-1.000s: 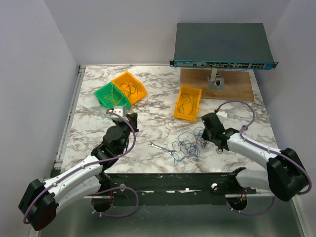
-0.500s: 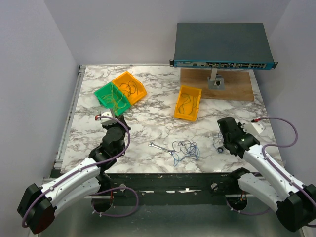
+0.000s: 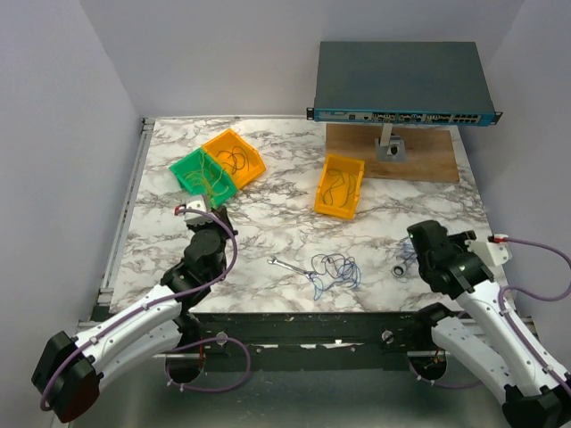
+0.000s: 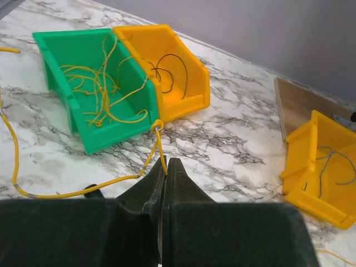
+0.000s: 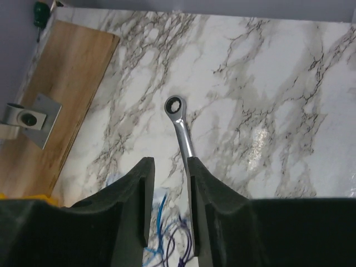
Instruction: Untangle the cables
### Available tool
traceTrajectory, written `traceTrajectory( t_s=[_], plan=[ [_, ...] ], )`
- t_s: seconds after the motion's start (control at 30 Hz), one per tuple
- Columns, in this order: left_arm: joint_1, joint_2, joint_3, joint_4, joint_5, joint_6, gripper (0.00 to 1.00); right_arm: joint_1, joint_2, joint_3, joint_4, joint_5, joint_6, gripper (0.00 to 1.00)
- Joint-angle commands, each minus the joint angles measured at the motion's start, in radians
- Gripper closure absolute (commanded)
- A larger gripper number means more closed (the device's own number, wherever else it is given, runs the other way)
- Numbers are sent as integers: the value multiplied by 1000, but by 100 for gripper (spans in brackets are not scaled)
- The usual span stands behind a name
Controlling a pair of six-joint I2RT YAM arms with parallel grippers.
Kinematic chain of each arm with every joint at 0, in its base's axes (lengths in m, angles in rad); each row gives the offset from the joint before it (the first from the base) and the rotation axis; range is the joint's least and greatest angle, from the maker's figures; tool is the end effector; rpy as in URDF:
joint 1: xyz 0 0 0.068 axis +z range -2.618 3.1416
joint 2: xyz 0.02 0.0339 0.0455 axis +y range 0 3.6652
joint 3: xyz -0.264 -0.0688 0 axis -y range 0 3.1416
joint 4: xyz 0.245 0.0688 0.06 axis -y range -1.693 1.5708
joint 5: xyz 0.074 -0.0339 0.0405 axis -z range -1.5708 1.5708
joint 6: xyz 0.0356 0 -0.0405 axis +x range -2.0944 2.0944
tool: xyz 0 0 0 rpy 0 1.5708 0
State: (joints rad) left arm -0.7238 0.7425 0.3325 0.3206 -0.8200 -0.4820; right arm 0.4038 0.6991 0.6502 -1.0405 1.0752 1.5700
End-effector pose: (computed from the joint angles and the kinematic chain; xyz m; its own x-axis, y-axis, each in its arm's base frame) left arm 0.1461 -0.0944 0.2406 -0.0158 -0.4081 -0.9128 -0.1142 0.9077 -0.4039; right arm 0.1113 0.0135 0.2507 0.1870 0.5971 -0.7801 0.8152 0.3487 0.4624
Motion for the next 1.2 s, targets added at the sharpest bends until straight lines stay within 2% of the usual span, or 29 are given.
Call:
traceTrajectory(
  t_s=[0.0, 0.07, 0.13, 0.17, 0.27, 0.4, 0.47, 0.5, 0.57, 0.67, 0.73, 0.8, 0.87, 0.97, 1.03, 1.1, 1.13, 1.17],
  plan=[
    [3, -17, 25, 94, 241, 107, 100, -5, -32, 27, 50, 56, -147, 50],
    [2, -27, 68, 87, 411, 101, 100, -5, -50, 17, 188, -18, -343, 35],
    [2, -21, 119, 68, 550, 103, 100, -5, -68, 12, 312, -138, -530, 26],
    [2, -13, 145, 59, 612, 105, 100, -4, -82, 0, 411, -229, -693, 24],
    [2, 27, 254, -22, 757, 105, 100, -5, -119, -49, 653, -640, -979, 21],
    [2, 70, 408, -131, 885, 103, 100, -6, -125, -120, 881, -1156, -1105, 17],
    [1, 85, 492, -180, 927, 102, 100, -5, -124, -179, 1067, -1429, -1119, 17],
    [3, 95, 540, -203, 955, 102, 100, -5, -123, -205, 1170, -1500, -1099, 16],
    [3, 118, 641, -258, 998, 107, 100, -5, -96, -227, 1253, -1501, -1063, 15],
    [1, 163, 789, -318, 1069, 112, 100, -6, -1, -193, 1266, -1502, -1108, 15],
    [2, 194, 875, -373, 1121, 111, 100, -4, 73, -179, 1308, -1572, -1139, 15],
    [2, 224, 950, -404, 1172, 109, 100, 3, 120, -182, 1380, -1623, -1146, 9],
    [1, 248, 1012, -445, 1201, 116, 100, 19, 145, -192, 1436, -1610, -1173, 4],
    [3, 269, 1078, -491, 1225, 107, 100, 39, 191, -179, 1467, -1566, -1228, 4],
    [2, 280, 1101, -494, 1258, 94, 100, 45, 250, -160, 1473, -1527, -1242, 9],
    [2, 292, 1123, -508, 1265, 82, 100, 52, 302, -139, 1484, -1533, -1244, 20],
    [4, 294, 1133, -519, 1267, 80, 100, 58, 322, -135, 1500, -1543, -1240, 29],
    [4, 292, 1138, -527, 1266, 81, 100, 64, 338, -131, 1514, -1544, -1230, 42]
  ],
)
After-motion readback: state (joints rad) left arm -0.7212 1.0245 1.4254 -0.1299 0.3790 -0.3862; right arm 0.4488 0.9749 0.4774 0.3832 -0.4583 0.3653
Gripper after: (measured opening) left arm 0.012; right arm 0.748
